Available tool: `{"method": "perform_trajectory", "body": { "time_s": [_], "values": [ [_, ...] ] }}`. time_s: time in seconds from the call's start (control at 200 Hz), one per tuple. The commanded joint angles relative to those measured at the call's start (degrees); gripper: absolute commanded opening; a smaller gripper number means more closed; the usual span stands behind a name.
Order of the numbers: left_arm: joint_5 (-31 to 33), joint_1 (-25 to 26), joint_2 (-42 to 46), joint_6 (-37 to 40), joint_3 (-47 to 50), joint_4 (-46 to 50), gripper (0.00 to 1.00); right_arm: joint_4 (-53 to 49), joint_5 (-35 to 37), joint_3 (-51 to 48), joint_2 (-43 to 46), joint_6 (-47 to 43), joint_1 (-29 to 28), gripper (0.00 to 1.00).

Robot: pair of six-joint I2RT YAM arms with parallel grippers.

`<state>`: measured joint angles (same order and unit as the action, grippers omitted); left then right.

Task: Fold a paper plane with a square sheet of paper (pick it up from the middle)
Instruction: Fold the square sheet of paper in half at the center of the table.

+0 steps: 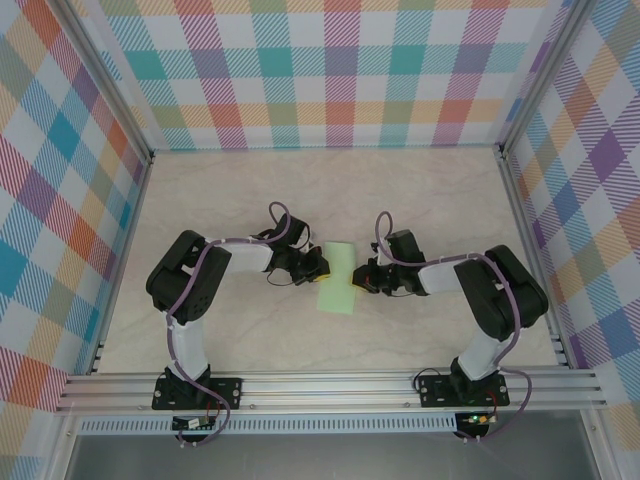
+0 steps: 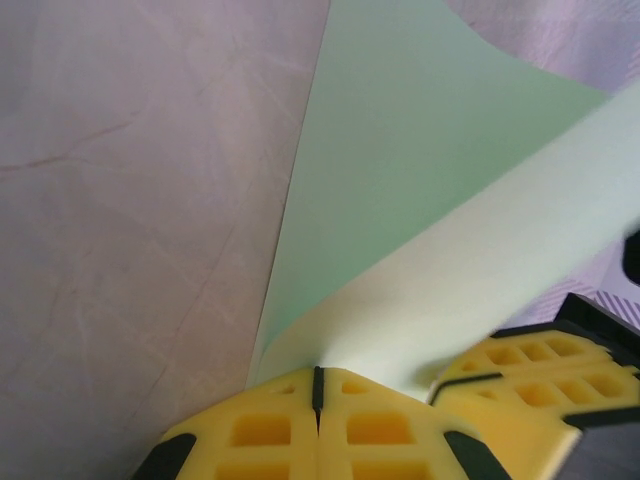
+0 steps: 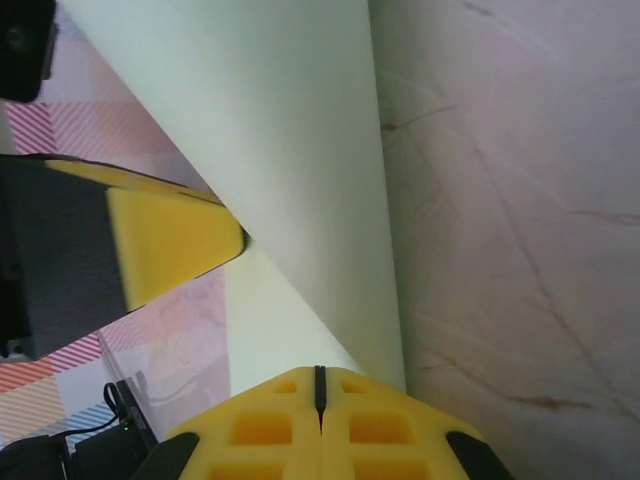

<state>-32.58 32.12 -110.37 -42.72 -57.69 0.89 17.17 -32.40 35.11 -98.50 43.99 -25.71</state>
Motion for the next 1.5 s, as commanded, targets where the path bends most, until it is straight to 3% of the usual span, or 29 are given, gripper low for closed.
{"method": "perform_trajectory", "body": {
  "time_s": [0.0, 0.415, 0.98, 1.3, 1.495],
  "values": [
    [5.56, 0.75, -5.90, 0.77, 2.80, 7.01, 0.00, 1.54, -0.73, 0.53, -2.11, -2.15, 0.28, 0.03],
    [6.52, 0.76, -5.82, 1.19, 3.02, 7.86, 0.00, -1.25, -2.23, 3.91, 0.94, -2.54, 0.58, 0.03],
    [7.79, 0.75, -5.90, 1.91, 3.37, 9.02, 0.00, -0.96, -2.49, 6.90, -7.63, -3.78, 3.48, 0.03],
    [7.97, 0.75, -5.99, 2.30, 2.76, 9.97, 0.00, -4.04, -2.66, 9.80, -4.43, -3.90, 3.90, 0.03],
    [7.97, 0.75, -6.06, 2.29, 2.76, 9.84, 0.00, -4.68, -3.02, 11.86, -7.03, -4.33, 4.79, 0.03]
  ]
}}
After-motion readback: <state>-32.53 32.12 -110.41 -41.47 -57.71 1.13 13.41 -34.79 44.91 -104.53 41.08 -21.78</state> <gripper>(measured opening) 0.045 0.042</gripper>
